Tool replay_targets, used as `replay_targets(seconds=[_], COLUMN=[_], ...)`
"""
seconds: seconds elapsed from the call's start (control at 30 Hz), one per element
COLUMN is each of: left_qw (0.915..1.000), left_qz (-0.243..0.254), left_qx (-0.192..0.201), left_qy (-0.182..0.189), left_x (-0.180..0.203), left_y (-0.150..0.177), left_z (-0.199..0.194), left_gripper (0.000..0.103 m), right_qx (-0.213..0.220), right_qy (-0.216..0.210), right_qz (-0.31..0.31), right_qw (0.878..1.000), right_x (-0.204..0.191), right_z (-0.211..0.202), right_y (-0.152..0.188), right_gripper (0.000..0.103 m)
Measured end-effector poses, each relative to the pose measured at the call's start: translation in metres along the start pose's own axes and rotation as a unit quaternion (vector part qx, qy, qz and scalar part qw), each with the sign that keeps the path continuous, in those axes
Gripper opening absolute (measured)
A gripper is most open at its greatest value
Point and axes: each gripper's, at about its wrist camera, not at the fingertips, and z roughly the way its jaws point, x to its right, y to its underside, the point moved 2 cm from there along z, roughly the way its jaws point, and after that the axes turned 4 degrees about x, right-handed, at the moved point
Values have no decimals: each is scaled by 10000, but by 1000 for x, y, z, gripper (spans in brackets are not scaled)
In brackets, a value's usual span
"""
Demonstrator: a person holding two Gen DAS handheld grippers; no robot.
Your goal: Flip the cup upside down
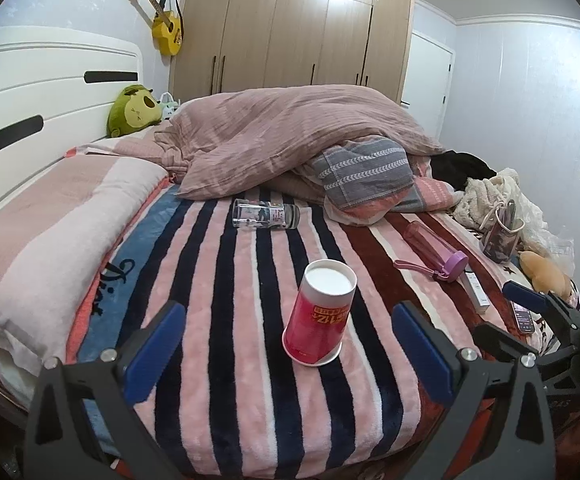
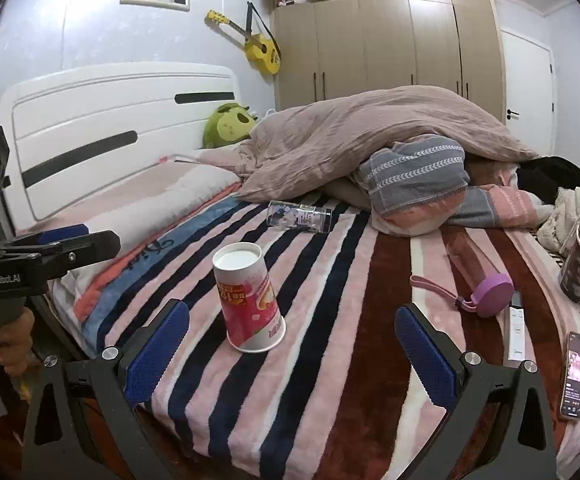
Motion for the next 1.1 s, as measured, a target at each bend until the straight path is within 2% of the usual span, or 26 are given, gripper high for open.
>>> replay_targets(seconds=[1.1], left_qw=[10000], left_qz=[-43], left_qx=[16], left_qy=[-11], left_x=[-1], left_y=[1], left_z=[-3], left_gripper=[102], right_qx=[53], right_qy=[-191], right_qz=[306], right_qw=[9993], right_x=[5], right_z=[-11], right_y=[5], right_gripper=[103])
